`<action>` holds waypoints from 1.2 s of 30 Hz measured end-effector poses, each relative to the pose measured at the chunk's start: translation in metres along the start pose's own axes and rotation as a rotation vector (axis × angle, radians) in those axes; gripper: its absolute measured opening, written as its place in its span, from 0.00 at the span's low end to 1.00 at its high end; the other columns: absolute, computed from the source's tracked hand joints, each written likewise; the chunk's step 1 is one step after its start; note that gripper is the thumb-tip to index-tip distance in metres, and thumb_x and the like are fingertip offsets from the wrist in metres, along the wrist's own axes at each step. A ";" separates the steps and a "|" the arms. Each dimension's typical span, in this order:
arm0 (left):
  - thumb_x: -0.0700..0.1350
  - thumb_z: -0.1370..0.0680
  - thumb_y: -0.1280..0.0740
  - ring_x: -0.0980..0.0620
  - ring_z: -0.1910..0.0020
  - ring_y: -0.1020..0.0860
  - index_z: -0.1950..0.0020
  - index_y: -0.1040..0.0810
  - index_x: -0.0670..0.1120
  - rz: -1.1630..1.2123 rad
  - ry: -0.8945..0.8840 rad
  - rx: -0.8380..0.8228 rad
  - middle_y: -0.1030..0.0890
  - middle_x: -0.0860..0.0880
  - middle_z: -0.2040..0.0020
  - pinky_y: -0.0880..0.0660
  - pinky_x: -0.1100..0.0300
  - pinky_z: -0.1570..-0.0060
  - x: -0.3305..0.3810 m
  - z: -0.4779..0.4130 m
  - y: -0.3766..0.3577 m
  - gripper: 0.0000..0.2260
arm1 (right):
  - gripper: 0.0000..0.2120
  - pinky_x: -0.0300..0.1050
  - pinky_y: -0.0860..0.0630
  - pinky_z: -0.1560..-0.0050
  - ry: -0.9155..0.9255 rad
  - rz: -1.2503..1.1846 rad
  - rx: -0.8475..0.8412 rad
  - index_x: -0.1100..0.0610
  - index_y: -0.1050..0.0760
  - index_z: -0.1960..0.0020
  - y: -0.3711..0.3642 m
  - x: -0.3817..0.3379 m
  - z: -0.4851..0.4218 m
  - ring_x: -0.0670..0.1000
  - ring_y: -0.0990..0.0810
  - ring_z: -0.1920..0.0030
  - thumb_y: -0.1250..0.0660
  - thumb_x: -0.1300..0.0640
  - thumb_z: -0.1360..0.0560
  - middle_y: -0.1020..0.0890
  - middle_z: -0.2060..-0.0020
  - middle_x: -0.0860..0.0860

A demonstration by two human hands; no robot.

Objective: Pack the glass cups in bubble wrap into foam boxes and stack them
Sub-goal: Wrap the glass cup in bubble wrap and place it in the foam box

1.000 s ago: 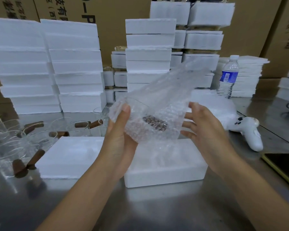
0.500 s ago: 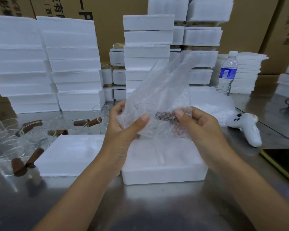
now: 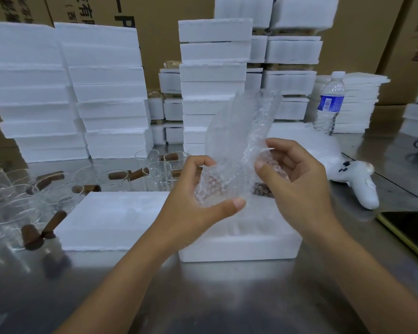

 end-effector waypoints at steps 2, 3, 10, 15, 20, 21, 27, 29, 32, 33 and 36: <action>0.64 0.39 0.28 0.68 0.51 0.25 0.50 0.34 0.66 -0.058 -0.013 0.015 0.26 0.71 0.50 0.31 0.76 0.57 0.000 0.001 -0.001 0.22 | 0.14 0.35 0.25 0.50 0.038 0.078 -0.044 0.42 0.22 0.51 -0.001 0.000 0.001 0.41 0.19 0.51 0.32 0.63 0.26 0.17 0.56 0.39; 0.64 0.39 0.29 0.67 0.51 0.25 0.50 0.34 0.66 -0.069 -0.017 0.022 0.27 0.71 0.50 0.31 0.77 0.56 0.000 0.001 -0.001 0.22 | 0.12 0.38 0.24 0.49 0.039 0.099 -0.069 0.46 0.22 0.50 -0.002 0.000 0.002 0.43 0.19 0.51 0.34 0.63 0.25 0.17 0.55 0.41; 0.63 0.39 0.28 0.62 0.51 0.22 0.46 0.33 0.64 -0.060 -0.031 0.047 0.24 0.65 0.49 0.24 0.67 0.54 -0.003 0.000 -0.003 0.25 | 0.14 0.39 0.27 0.47 0.064 0.238 -0.299 0.49 0.22 0.49 -0.007 -0.004 0.007 0.44 0.27 0.42 0.42 0.43 0.27 0.26 0.47 0.42; 0.60 0.35 0.26 0.63 0.48 0.21 0.42 0.35 0.65 -0.103 -0.079 -0.027 0.23 0.65 0.45 0.24 0.67 0.52 0.000 0.002 -0.006 0.26 | 0.10 0.30 0.32 0.50 -0.023 0.291 -0.237 0.41 0.24 0.66 -0.008 -0.002 0.006 0.36 0.26 0.47 0.34 0.37 0.32 0.26 0.55 0.37; 0.66 0.35 0.31 0.64 0.45 0.24 0.42 0.41 0.72 -0.348 -0.116 -0.045 0.26 0.66 0.41 0.27 0.69 0.50 -0.001 0.004 -0.008 0.26 | 0.09 0.40 0.26 0.54 -0.161 0.224 -0.140 0.47 0.27 0.61 -0.003 0.006 0.003 0.40 0.23 0.57 0.30 0.45 0.35 0.22 0.59 0.41; 0.67 0.34 0.32 0.64 0.45 0.25 0.40 0.40 0.71 -0.382 -0.125 -0.045 0.26 0.65 0.41 0.27 0.68 0.48 -0.001 0.004 -0.008 0.27 | 0.11 0.34 0.25 0.56 -0.182 0.191 -0.135 0.46 0.29 0.56 -0.002 0.006 0.003 0.38 0.22 0.56 0.29 0.47 0.35 0.21 0.58 0.41; 0.66 0.34 0.31 0.65 0.48 0.27 0.44 0.35 0.67 -0.444 -0.162 -0.008 0.25 0.63 0.47 0.31 0.74 0.53 -0.002 0.003 -0.007 0.22 | 0.12 0.53 0.25 0.43 -0.107 0.082 -0.171 0.40 0.23 0.54 -0.004 -0.001 0.003 0.42 0.20 0.48 0.28 0.55 0.32 0.18 0.54 0.39; 0.67 0.35 0.31 0.63 0.51 0.25 0.45 0.31 0.65 -0.378 -0.145 0.014 0.23 0.63 0.50 0.30 0.74 0.56 -0.001 0.002 -0.006 0.21 | 0.10 0.51 0.24 0.47 -0.062 0.058 -0.167 0.38 0.22 0.57 -0.005 -0.003 0.004 0.43 0.20 0.51 0.30 0.53 0.31 0.17 0.57 0.39; 0.66 0.36 0.30 0.64 0.53 0.21 0.45 0.30 0.64 -0.269 -0.104 0.046 0.21 0.63 0.51 0.27 0.72 0.58 0.000 0.000 -0.003 0.22 | 0.05 0.40 0.23 0.58 -0.073 -0.025 -0.180 0.44 0.20 0.60 -0.007 -0.005 0.004 0.46 0.19 0.58 0.33 0.45 0.31 0.18 0.62 0.44; 0.65 0.36 0.29 0.65 0.54 0.21 0.44 0.33 0.64 -0.248 -0.088 0.057 0.21 0.64 0.51 0.25 0.71 0.58 -0.001 0.000 -0.003 0.24 | 0.08 0.37 0.24 0.59 -0.075 -0.013 -0.177 0.45 0.20 0.61 -0.007 -0.007 0.004 0.46 0.19 0.59 0.34 0.42 0.31 0.19 0.63 0.44; 0.64 0.39 0.27 0.63 0.55 0.20 0.44 0.42 0.70 -0.243 -0.055 0.058 0.22 0.61 0.50 0.20 0.63 0.58 -0.004 0.000 -0.003 0.30 | 0.12 0.29 0.29 0.61 -0.030 0.082 -0.185 0.45 0.22 0.66 -0.008 -0.006 0.004 0.41 0.22 0.61 0.35 0.43 0.27 0.23 0.63 0.42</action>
Point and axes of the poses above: each hand's wrist, its own z-axis away from the middle knuckle, its own y-axis out of the back of the hand, x = y × z, the point moved 1 cm from there along -z, towards the middle knuckle
